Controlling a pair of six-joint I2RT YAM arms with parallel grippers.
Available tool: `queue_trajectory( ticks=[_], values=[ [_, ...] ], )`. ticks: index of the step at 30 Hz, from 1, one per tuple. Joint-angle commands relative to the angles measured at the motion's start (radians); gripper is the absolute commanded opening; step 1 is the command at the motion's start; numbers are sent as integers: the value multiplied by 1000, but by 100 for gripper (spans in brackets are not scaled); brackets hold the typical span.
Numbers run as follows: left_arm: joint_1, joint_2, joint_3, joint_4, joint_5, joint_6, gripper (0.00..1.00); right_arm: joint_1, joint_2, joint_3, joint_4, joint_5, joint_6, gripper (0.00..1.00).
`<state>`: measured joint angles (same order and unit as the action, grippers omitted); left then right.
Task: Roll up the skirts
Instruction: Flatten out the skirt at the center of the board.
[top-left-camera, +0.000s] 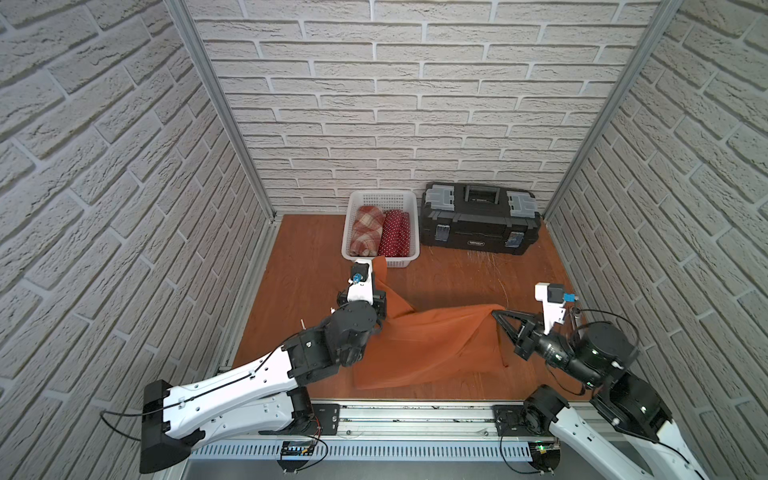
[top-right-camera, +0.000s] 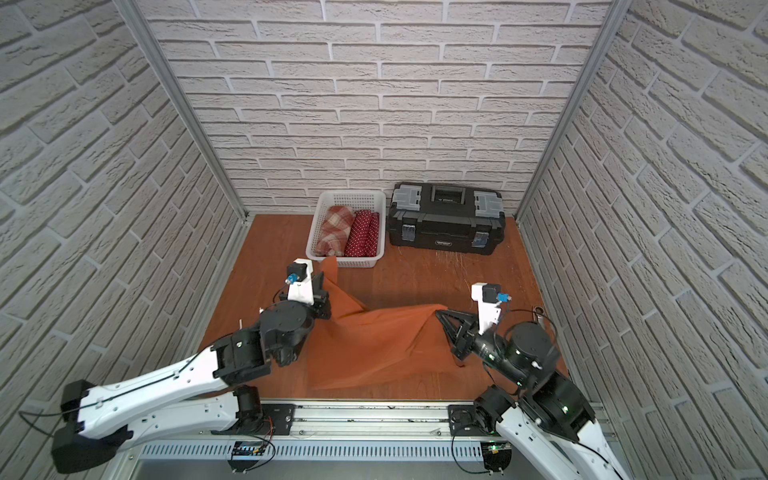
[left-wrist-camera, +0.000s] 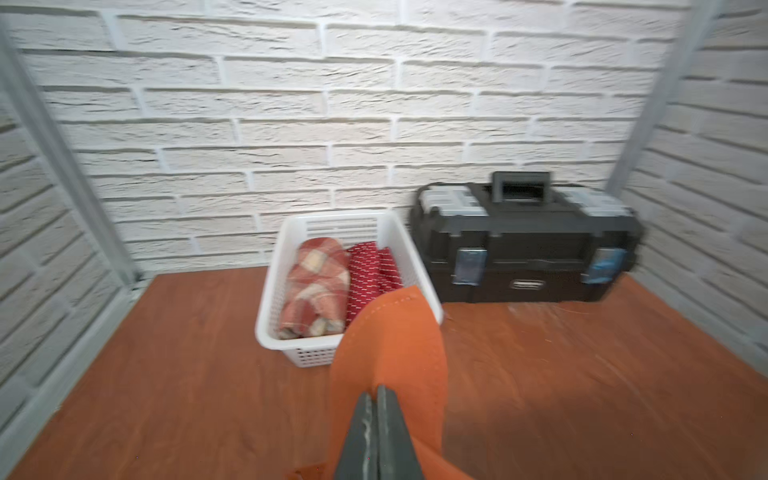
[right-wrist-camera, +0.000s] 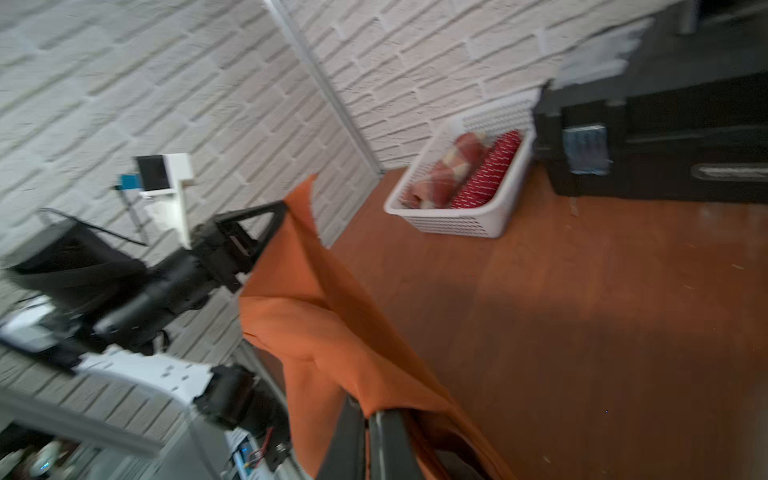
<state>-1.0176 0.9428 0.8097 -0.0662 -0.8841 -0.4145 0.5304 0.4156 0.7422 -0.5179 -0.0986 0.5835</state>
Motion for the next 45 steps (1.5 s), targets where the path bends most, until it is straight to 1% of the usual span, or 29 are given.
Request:
queue_trajectory(
  ticks=[1, 2, 3, 5, 6, 7, 10, 11, 13, 15, 18, 19, 20, 21, 22, 23, 24, 25, 26, 28, 29, 31, 33, 35, 37, 38, 40, 44, 45],
  values=[
    [218, 106, -17, 98, 225, -67, 0, 3, 196, -18, 42, 337, 1, 3],
    [300, 173, -9, 133, 309, -78, 0, 0, 264, -12, 83, 382, -13, 3],
    [351, 230, -12, 188, 374, -75, 0, -7, 317, -5, 117, 417, -30, 3],
    [476, 373, 17, 265, 528, -86, 0, -47, 452, 20, 206, 430, -69, 3],
    [505, 429, 39, 287, 587, -74, 0, -69, 510, 40, 230, 421, -77, 3],
    [526, 485, 65, 300, 613, -57, 0, -97, 586, 60, 255, 408, -78, 3],
    [567, 603, 88, 375, 624, -27, 0, -173, 800, 133, 298, 315, -66, 3],
    [572, 620, 75, 419, 617, -15, 0, -180, 863, 150, 321, 297, -76, 3],
    [577, 609, 32, 513, 621, -2, 0, -180, 938, 152, 444, 249, -111, 3],
    [580, 606, 48, 482, 605, 19, 0, -184, 998, 185, 483, 230, -105, 3],
    [594, 631, 83, 409, 586, 0, 0, -188, 1106, 285, 421, 227, -102, 3],
    [594, 628, 75, 403, 575, -4, 11, -190, 1147, 319, 396, 225, -101, 5],
    [594, 623, 66, 399, 552, -11, 31, -190, 1180, 341, 383, 226, -111, 9],
    [596, 618, 55, 396, 534, -16, 43, -189, 1196, 345, 398, 227, -121, 12],
    [598, 608, 48, 385, 514, -26, 51, -189, 1207, 342, 419, 226, -134, 19],
    [600, 592, 40, 378, 507, -32, 57, -190, 1206, 343, 426, 226, -153, 36],
    [598, 571, 29, 372, 505, -34, 68, -189, 1198, 351, 405, 220, -165, 48],
    [597, 541, 17, 358, 499, -40, 79, -189, 1173, 350, 388, 213, -180, 55],
    [596, 506, 12, 321, 484, -52, 87, -186, 1137, 336, 378, 209, -190, 61],
    [586, 423, -1, 233, 459, -73, 96, -181, 1055, 299, 328, 216, -192, 68],
    [572, 373, -15, 186, 437, -89, 97, -177, 1009, 274, 288, 222, -186, 69],
    [532, 275, -49, 82, 408, -135, 97, -166, 925, 206, 206, 221, -163, 70],
    [456, 182, -86, -35, 353, -189, 96, -143, 840, 107, 148, 222, -140, 72],
    [347, 117, -133, -150, 314, -284, 94, -125, 760, 7, 79, 237, -113, 73],
    [236, 80, -169, -278, 274, -430, 92, -123, 699, -67, 23, 245, -80, 75],
    [172, 68, -192, -321, 249, -496, 92, -122, 673, -107, 19, 231, -68, 75],
    [61, 59, -210, -440, 199, -673, 92, -121, 644, -166, 33, 190, -43, 77],
    [-135, 68, -223, -637, 101, -955, 92, -122, 679, -208, 60, 146, -26, 77],
    [-163, 82, -223, -664, 94, -1007, 92, -122, 694, -208, 69, 141, -27, 77]
  ],
)
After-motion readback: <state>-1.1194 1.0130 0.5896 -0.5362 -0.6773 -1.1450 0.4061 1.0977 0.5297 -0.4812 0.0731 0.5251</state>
